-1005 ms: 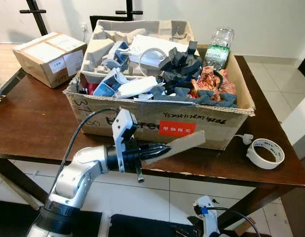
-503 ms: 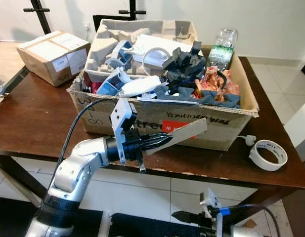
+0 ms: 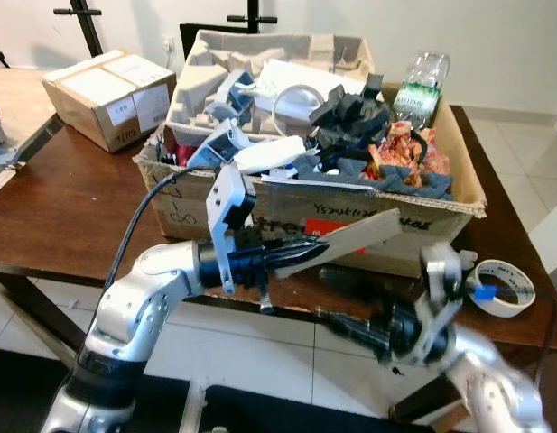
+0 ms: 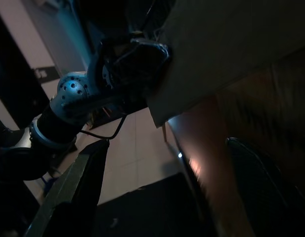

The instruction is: Picking trash to rubbish bin

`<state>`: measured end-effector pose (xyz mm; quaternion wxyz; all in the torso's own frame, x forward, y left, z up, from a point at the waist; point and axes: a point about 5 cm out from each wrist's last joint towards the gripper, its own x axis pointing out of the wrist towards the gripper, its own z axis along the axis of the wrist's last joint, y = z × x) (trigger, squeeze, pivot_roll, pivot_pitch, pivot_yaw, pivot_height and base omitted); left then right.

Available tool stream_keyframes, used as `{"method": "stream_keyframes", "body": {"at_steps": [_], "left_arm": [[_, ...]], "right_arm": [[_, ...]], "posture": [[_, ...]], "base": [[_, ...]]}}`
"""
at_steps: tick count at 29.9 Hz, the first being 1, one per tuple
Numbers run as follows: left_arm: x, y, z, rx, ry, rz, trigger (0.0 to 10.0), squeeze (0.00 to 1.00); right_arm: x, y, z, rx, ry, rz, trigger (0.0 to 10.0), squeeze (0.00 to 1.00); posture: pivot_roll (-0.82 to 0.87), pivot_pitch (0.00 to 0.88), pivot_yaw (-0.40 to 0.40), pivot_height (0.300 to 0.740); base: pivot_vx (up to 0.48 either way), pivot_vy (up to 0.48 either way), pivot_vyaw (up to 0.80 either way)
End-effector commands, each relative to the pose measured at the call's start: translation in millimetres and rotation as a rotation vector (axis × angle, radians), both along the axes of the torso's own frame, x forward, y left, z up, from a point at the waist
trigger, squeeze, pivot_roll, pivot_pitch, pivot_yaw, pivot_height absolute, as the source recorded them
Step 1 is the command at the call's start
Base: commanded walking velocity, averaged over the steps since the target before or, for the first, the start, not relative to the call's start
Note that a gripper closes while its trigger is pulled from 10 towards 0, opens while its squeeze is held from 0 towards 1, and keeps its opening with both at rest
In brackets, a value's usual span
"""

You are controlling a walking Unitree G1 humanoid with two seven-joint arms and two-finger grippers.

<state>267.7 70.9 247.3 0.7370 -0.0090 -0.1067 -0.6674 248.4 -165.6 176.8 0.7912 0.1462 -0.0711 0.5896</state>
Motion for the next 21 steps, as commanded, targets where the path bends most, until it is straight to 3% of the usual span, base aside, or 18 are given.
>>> {"method": "stream_keyframes", "body": {"at_steps": [1, 2, 3, 4, 6, 9, 13, 15, 21], "left_arm": [[-4.5, -1.2, 7.9, -0.007, -0.035, -0.024, 10.0, 0.00], [-4.5, -1.2, 7.9, -0.007, -0.035, -0.024, 10.0, 0.00], [-3.9, -2.3, 24.0, -0.028, -0.099, -0.018, 10.0, 0.00], [-3.9, -2.3, 24.0, -0.028, -0.099, -0.018, 10.0, 0.00], [0.5, -1.6, 42.9, -0.074, -0.164, 0.019, 10.0, 0.00], [4.6, -0.7, 52.7, -0.088, -0.201, 0.053, 10.0, 0.00], [20.9, 4.9, 69.6, -0.037, -0.303, 0.192, 10.0, 0.00], [33.4, 11.6, 76.3, -0.022, -0.319, 0.300, 10.0, 0.00], [46.0, 21.4, 77.5, -0.016, -0.275, 0.395, 10.0, 0.00]], "right_arm": [[-2.1, -1.8, -1.7, -0.037, 0.008, 0.003, 10.0, 0.00], [-2.1, -1.8, -1.7, -0.037, 0.008, 0.003, 10.0, 0.00], [0.2, -3.2, 7.1, -0.087, -0.015, 0.013, 10.0, 0.00], [0.2, -3.2, 7.1, -0.087, -0.015, 0.013, 10.0, 0.00], [4.0, -4.8, 16.1, -0.128, -0.047, 0.010, 10.0, 0.00], [8.8, -4.2, 23.1, -0.146, -0.070, -0.002, 10.0, 0.00], [20.0, -6.2, 40.9, -0.206, -0.126, -0.037, 10.0, 0.00], [23.2, -9.9, 54.0, -0.230, -0.170, -0.058, 10.0, 0.00], [30.0, -19.7, 82.7, -0.255, -0.272, -0.136, 10.0, 0.00]], "posture": [[0.09, 0.112, 0.024, 0.740], [0.09, 0.112, 0.024, 0.740], [0.09, 0.113, 0.019, 0.740], [0.09, 0.113, 0.019, 0.740], [0.09, 0.113, 0.018, 0.740], [0.10, 0.115, 0.019, 0.740], [0.10, 0.115, 0.018, 0.740], [0.10, 0.116, 0.018, 0.740], [0.10, 0.115, 0.018, 0.740]], "base": [[0.000, 0.000, 0.00], [0.000, 0.000, 0.00], [0.000, 0.000, 0.00], [0.000, 0.000, 0.00], [0.000, 0.000, 0.00], [0.000, 0.000, 0.00], [0.000, 0.000, 0.00], [0.000, 0.000, 0.00], [0.000, 0.000, 0.00]]}}
